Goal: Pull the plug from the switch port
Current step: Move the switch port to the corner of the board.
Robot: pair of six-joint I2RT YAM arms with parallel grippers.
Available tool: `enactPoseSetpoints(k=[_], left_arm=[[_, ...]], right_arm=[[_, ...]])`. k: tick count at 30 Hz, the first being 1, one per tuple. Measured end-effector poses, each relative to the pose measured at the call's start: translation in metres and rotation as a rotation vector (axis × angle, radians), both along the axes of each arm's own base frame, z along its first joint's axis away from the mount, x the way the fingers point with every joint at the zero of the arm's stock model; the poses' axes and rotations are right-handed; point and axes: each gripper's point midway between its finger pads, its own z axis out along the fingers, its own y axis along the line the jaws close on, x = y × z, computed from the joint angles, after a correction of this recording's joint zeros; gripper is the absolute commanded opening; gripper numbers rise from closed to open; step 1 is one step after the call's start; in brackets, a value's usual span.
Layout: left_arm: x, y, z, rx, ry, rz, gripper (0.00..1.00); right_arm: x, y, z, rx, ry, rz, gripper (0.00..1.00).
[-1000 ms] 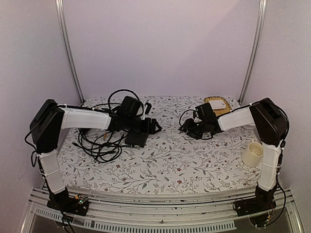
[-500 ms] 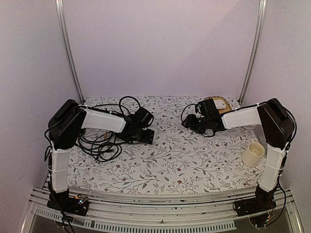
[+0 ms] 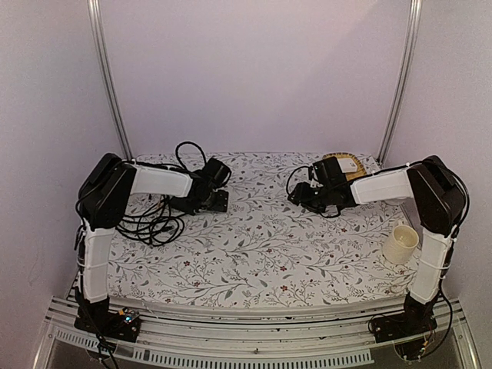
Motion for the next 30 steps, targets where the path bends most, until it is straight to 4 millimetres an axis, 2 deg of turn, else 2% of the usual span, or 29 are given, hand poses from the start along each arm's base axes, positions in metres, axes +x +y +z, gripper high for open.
enactPoseSetpoints(k=[6, 11, 22, 24, 27, 30], left_arm=[[0.034, 0.024, 0.003, -0.022, -0.022, 0.072, 0.75], [0.049, 0.027, 0.006, -0.045, -0.031, 0.09, 0.75], [0.054, 0.024, 0.01, -0.143, -0.031, 0.069, 0.77], [0.051, 0.021, 0.021, -0.178, -0.046, 0.055, 0.77], [0.053, 0.013, 0.057, -0.249, -0.111, 0.027, 0.77], [0.053, 0.01, 0.114, -0.323, -0.224, 0.007, 0.77]], right_arm=[[-0.003, -0.002, -0.004, -0.014, 0.016, 0.002, 0.58], [-0.004, -0.003, -0.005, -0.022, 0.021, 0.002, 0.58], [0.002, -0.004, 0.001, -0.04, -0.001, -0.005, 0.61], [0.005, -0.004, 0.005, -0.052, -0.012, -0.001, 0.63], [0.014, -0.002, 0.017, -0.068, -0.052, 0.009, 0.67], [0.023, 0.002, 0.033, -0.079, -0.103, 0.031, 0.72]])
